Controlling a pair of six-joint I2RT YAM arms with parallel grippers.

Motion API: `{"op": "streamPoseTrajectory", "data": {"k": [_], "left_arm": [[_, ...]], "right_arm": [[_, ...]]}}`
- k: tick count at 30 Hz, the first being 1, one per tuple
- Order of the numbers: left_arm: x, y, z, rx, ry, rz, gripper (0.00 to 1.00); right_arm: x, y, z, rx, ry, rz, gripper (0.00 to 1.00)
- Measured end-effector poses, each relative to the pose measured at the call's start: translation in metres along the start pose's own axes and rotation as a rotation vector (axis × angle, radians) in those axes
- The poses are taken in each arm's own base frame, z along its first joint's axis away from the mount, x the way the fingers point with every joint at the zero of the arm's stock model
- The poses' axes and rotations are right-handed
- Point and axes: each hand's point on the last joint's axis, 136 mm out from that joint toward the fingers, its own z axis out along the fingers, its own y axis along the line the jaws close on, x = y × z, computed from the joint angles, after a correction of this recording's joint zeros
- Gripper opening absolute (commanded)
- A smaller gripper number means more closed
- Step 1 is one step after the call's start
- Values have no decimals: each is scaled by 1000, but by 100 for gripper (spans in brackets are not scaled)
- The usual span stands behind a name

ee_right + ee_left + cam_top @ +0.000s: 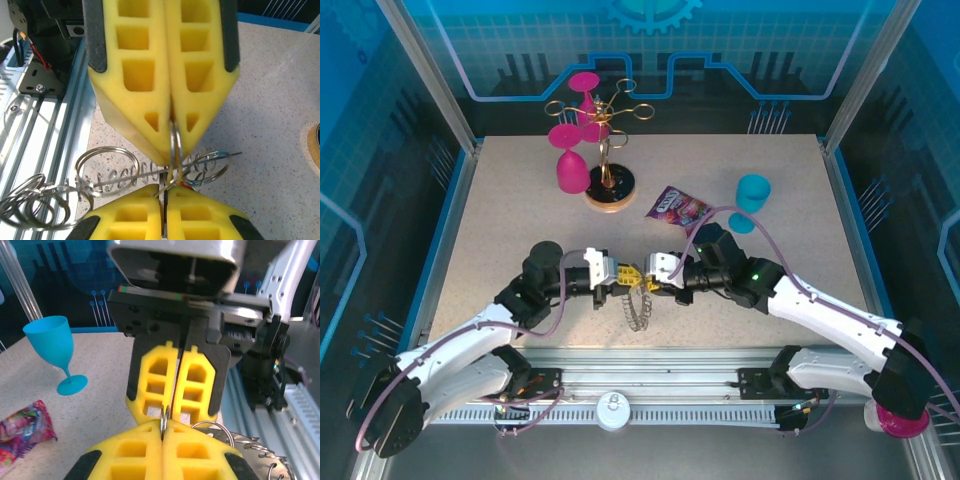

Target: Put the keys on the keyring

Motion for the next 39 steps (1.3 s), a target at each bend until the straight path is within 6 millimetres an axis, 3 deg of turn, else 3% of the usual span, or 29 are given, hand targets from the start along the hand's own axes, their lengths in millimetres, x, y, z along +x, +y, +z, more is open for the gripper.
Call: {"op": "streamPoseTrajectory", "data": {"k": [7, 14, 20, 32, 35, 39], "left_arm": [[-5, 9, 6, -20, -44, -65, 0], [-3, 5, 3, -19, -28, -15, 0], [5, -2, 1, 11, 9, 32, 0], [9, -7, 1, 38, 20, 53, 0], [9, -8, 1, 41, 19, 53, 0], [9, -8, 0, 43, 18, 53, 0]], "right_arm": [[2, -1, 1, 24, 21, -2, 31], [-6, -17, -33, 140, -44, 6, 35], [-16, -19, -44, 148, -100, 3, 34], [-17, -3, -16, -11, -130, 59, 31], [-16, -1, -12, -28, -129, 64, 24], [-18, 2, -11, -46, -139, 65, 5]]}}
